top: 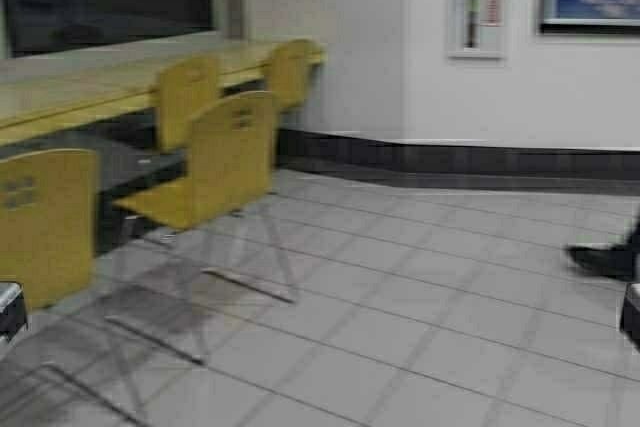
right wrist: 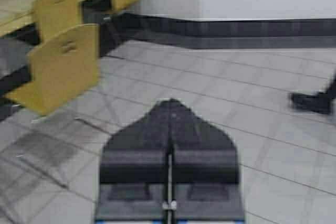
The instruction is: Push the chairs under the table
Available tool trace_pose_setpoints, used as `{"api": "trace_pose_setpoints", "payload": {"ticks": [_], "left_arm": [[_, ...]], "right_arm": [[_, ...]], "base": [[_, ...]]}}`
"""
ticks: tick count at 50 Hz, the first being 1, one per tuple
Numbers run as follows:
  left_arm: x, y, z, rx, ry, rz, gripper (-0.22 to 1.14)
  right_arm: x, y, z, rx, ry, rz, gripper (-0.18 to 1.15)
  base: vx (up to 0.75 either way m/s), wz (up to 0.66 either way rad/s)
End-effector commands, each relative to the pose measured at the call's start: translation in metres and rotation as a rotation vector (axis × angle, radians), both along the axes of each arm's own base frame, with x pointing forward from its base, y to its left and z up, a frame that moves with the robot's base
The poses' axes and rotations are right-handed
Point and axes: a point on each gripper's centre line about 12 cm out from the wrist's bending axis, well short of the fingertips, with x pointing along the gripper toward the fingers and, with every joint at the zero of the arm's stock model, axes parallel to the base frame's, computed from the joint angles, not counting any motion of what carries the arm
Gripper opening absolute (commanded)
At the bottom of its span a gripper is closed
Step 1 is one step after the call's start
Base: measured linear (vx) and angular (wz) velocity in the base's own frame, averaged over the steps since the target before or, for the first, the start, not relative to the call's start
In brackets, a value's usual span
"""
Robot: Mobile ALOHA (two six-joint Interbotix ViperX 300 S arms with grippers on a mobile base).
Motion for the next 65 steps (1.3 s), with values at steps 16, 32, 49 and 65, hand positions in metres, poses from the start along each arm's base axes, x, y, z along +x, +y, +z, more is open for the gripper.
{"api": "trace_pose_setpoints", "payload": {"ticks": [16, 32, 49, 65], "left_arm": [[0.001, 0.0, 0.0, -0.018, 0.0, -0.001, 0.02], [0.003, 0.0, 0.003, -0.022, -0.006, 0.001, 0.02], [-0.001, 0.0, -0.004, -0.05, 0.027, 0.003, 0.02], [0.0, 0.0, -0.005, -0.058, 0.04, 0.004, 0.02]], "right_arm": [[0.001, 0.0, -0.004, 0.024, 0.011, 0.0, 0.05], [0.004, 0.0, -0.004, 0.043, 0.022, 0.0, 0.05], [0.001, 0.0, -0.011, 0.097, 0.096, -0.007, 0.05], [0.002, 0.0, -0.011, 0.097, 0.127, -0.008, 0.05]], "base": [[0.21, 0.53], [0.16, 0.55], [0.14, 0.59], [0.13, 0.56]]}}
